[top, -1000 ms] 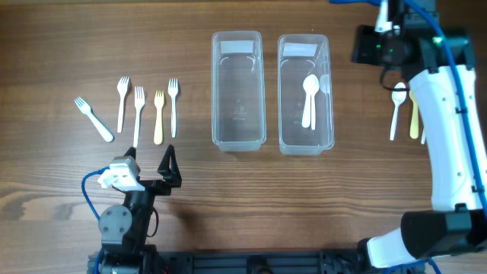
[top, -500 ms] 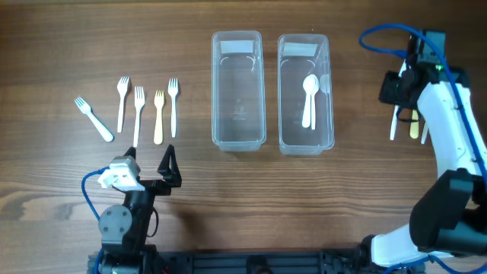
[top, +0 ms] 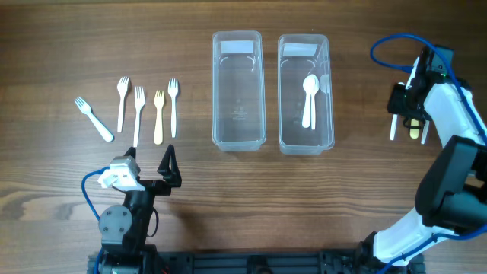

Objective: Pack container
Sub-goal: 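Grasp a third white spoon with the right gripper, then place the third white spoon into the right container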

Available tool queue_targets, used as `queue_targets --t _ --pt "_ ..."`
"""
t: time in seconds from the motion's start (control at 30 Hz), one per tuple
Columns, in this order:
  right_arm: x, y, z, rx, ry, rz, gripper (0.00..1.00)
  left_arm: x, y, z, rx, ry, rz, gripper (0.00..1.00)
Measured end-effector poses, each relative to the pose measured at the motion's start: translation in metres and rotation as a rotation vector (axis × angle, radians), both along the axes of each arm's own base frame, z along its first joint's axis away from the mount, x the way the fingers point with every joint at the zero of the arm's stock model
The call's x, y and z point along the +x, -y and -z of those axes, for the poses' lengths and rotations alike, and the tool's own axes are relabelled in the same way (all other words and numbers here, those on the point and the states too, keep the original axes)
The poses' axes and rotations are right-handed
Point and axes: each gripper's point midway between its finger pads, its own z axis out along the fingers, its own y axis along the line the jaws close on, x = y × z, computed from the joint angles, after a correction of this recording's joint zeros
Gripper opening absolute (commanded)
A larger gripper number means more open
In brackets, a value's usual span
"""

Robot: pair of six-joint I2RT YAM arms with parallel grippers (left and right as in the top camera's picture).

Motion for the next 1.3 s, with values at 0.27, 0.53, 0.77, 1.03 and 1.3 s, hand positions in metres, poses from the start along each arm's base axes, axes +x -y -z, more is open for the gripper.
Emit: queue_targets --t 0.27,0.53,0.77,1.03,1.3 --pt "0.009 0.002 0.019 0.002 -0.005 -0.030 0.36 0.000 0.000 0.000 0.000 0.000 0.000 1.00" --pt "0.014 0.001 0.044 0.014 -0.027 -0.059 0.34 0.000 0.000 0.000 0.000 0.000 0.000 1.00" --pt "0.018 0.000 0.049 0.027 -0.017 -0.088 0.04 0.000 0.000 0.000 0.000 0.000 0.000 1.00" --pt "0.014 -0.003 0.048 0.048 -0.043 -0.094 0.04 0.000 0.000 0.000 0.000 0.000 0.000 1.00" --pt "0.056 -0.022 -0.040 0.052 0.160 -0.159 0.04 0.000 0.000 0.000 0.000 0.000 0.000 1.00"
